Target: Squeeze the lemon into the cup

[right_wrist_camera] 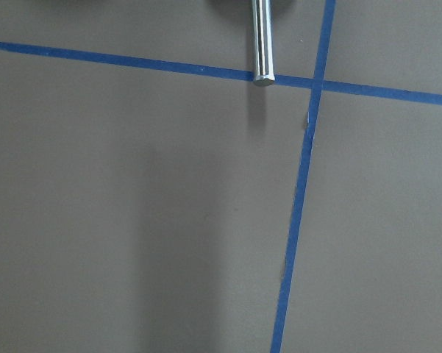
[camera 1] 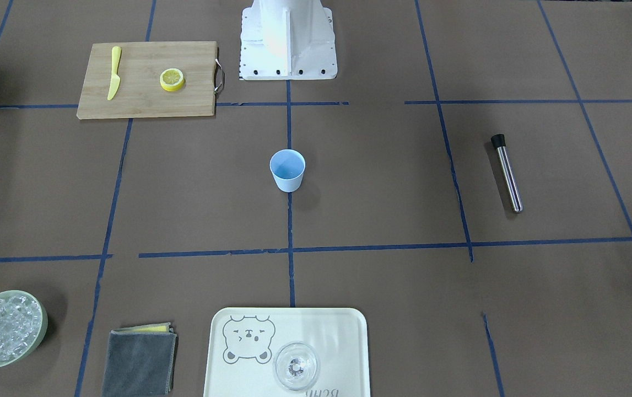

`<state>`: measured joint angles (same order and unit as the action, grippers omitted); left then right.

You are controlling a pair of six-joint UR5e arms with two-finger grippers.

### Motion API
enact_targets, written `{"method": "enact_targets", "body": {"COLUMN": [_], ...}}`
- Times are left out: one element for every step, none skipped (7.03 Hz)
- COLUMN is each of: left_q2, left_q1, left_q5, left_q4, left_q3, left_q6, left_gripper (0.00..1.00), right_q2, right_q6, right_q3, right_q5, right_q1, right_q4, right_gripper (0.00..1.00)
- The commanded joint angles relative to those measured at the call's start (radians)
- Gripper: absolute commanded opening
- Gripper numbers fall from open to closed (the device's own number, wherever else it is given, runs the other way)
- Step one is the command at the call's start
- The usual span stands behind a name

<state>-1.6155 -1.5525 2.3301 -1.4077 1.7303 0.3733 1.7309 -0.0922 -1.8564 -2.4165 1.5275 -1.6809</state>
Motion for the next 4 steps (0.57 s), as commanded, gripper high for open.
{"method": "enact_targets", "body": {"left_q2": [0.0,0.002,0.003,0.003], "left_q1": [0.003,0.005,0.006,0.012], "left_q5": [0.002,0.003,0.024,0.041], "left_q4": [-0.019,-0.039,-0.04,-0.04], "left_q3": [0.026,0.029,0.031,0.029], "left_q6": [0.002,0.002,0.001,-0.001], "left_gripper": [1.0,1.0,1.0,1.0], "right_q2": [0.012,0.028,0.044,0.086], "right_q6": [0.0,0.005,0.084,0.264], "right_q3": [-0.012,-0.024,-0.071,-0.201], "right_q5": [-0.044,-0.124,-0.144,-0.127], "right_q1": [-0.001,-0.006,-0.042,-0.185], "right_q4": [0.001,0.006,0.013,0.047], "right_gripper": [1.0,1.0,1.0,1.0]}}
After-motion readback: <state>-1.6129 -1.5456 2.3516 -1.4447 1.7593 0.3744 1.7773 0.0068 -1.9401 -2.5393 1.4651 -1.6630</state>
